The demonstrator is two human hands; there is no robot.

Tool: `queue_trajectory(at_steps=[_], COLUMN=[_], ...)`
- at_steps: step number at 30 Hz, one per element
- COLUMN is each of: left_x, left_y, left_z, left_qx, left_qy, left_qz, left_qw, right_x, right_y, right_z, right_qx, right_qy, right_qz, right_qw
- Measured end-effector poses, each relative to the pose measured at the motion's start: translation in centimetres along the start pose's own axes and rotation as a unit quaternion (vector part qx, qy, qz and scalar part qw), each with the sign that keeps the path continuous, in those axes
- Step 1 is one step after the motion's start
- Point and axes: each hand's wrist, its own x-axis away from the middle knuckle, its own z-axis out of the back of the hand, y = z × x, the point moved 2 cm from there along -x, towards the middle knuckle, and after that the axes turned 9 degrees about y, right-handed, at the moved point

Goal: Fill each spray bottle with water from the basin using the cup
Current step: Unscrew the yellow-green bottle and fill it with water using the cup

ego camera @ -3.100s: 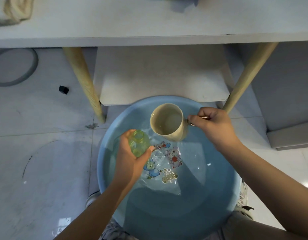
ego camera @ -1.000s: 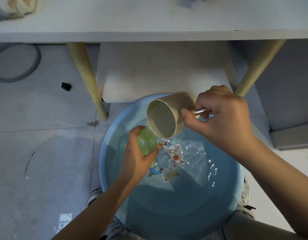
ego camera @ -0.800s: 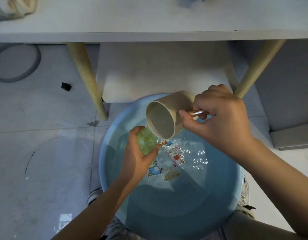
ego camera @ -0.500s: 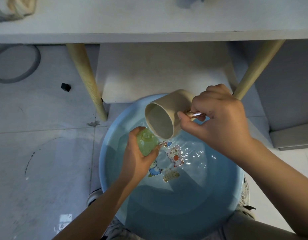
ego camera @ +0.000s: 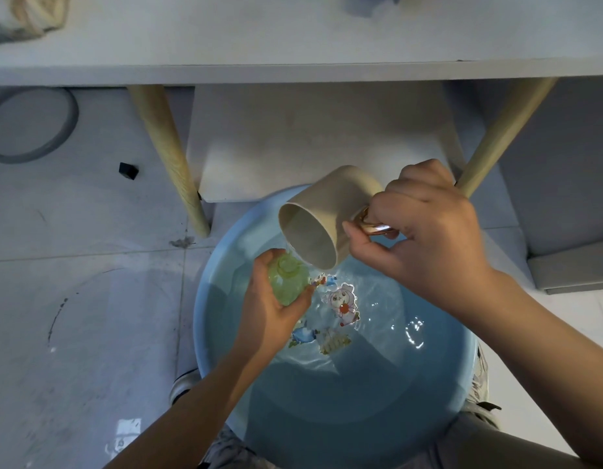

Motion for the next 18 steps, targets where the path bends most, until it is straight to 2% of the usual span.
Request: queue_trajectory(at_steps=[18], left_x=[0.07], left_y=[0.44], left_z=[-0.05], left_qx=[-0.004], left_qy=[-0.001], left_qz=[0.008], left_qw=[1.000], right_x=[-0.08], right_y=[-0.45], right_z=[-0.18], right_qx=[-0.015], right_qy=[0.014], right_qz=[0.050], right_qw=[0.999])
